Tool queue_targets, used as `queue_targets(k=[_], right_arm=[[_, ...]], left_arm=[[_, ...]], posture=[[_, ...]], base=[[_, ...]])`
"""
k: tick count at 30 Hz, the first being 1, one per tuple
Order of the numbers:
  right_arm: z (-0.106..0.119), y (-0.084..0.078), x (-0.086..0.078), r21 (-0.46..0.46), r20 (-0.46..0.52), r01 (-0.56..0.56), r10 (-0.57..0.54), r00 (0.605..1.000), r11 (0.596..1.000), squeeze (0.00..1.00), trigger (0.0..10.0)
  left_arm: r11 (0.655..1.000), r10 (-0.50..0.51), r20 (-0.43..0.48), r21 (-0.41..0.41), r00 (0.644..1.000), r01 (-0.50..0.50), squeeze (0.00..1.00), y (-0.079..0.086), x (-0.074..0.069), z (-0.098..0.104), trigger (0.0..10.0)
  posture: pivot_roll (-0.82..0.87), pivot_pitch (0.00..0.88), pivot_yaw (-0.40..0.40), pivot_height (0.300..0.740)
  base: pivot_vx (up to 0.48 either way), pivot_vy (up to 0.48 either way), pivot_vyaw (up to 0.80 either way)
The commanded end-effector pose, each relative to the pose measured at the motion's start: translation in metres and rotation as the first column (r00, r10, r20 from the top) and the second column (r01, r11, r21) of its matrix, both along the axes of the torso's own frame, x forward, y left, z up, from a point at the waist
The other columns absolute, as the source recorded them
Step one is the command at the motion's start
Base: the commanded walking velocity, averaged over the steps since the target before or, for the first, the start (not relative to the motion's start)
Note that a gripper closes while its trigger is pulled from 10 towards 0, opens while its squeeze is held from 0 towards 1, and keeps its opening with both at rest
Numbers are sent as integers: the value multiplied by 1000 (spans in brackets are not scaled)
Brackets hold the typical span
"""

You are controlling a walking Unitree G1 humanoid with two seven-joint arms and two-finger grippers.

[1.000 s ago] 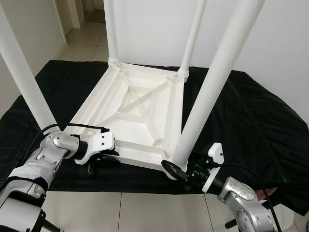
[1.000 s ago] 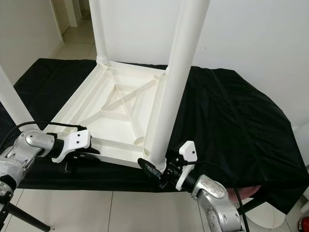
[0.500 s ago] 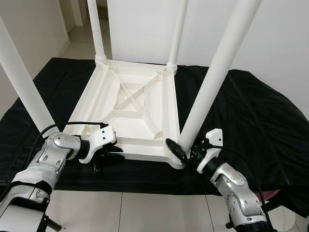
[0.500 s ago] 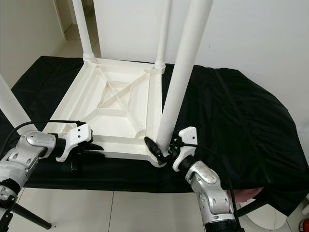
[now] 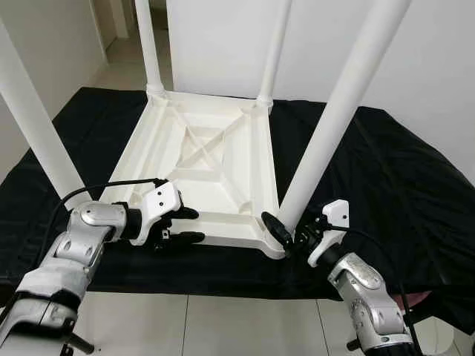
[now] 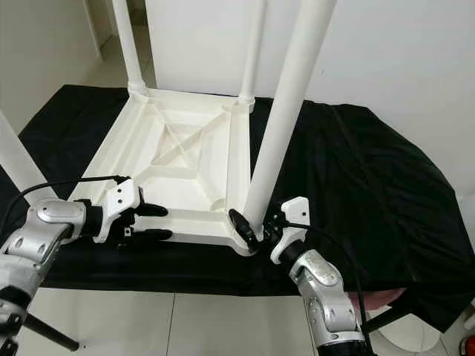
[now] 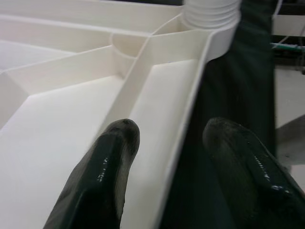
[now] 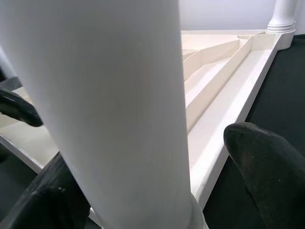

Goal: Building children table

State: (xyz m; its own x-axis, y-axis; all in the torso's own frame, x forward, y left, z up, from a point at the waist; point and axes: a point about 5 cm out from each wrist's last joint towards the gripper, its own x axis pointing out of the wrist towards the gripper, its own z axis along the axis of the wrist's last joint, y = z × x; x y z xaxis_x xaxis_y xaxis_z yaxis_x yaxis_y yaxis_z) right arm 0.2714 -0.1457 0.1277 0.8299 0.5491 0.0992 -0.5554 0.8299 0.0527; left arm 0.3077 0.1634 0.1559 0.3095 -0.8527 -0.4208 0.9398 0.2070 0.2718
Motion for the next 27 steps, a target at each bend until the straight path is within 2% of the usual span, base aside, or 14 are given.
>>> queue_targets(k=[1, 4, 8, 14, 15, 17, 18, 27], right_arm=[[-1, 0, 2, -22, -1, 2, -2, 1000, 1000, 0, 10000], [-1, 0, 2, -24, -3, 0, 0, 1000, 1000, 0, 10000], [2, 4, 12, -85, 38, -26, 29, 999, 996, 0, 10000], [8, 8, 20, -125, 71, -53, 62, 996, 991, 0, 10000], [8, 9, 21, -144, 67, -74, 84, 994, 987, 0, 4549], [8, 10, 21, -155, 61, -89, 100, 993, 984, 0, 4549], [7, 10, 21, -161, 50, -104, 113, 992, 981, 0, 235], [-5, 5, 16, -180, -14, -135, 135, 991, 974, 0, 0]], left_arm=[[996, 79, 47, -41, 996, -77, 0, 2, 1, 9, 10000], [995, 81, 48, -58, 996, -78, 0, 1, 1, 11, 10000], [974, 152, 78, -181, 985, -136, 0, -3, -7, 33, 10000], [961, 188, 81, -223, 979, -166, 0, -9, -13, 40, 10000], [957, 192, 78, -235, 978, -169, 0, -12, -17, 40, 10000], [955, 194, 78, -242, 978, -170, 0, -13, -19, 40, 10000], [953, 200, 81, -246, 976, -175, 0, -15, -20, 39, 10000], [934, 242, 70, -285, 968, -213, 0, -27, -25, 45, 10000]], posture=[[12, 0, -51, 740], [12, 0, -51, 740], [14, 0, -66, 740], [17, 0, -74, 740], [21, 0, -87, 740], [21, 0, -87, 740], [24, 0, -95, 740], [21, 0, -103, 740]], base=[[0, 0, 0], [0, 0, 0], [0, 0, 0], [0, 0, 0], [0, 0, 0], [0, 0, 0], [0, 0, 0], [0, 0, 0]])
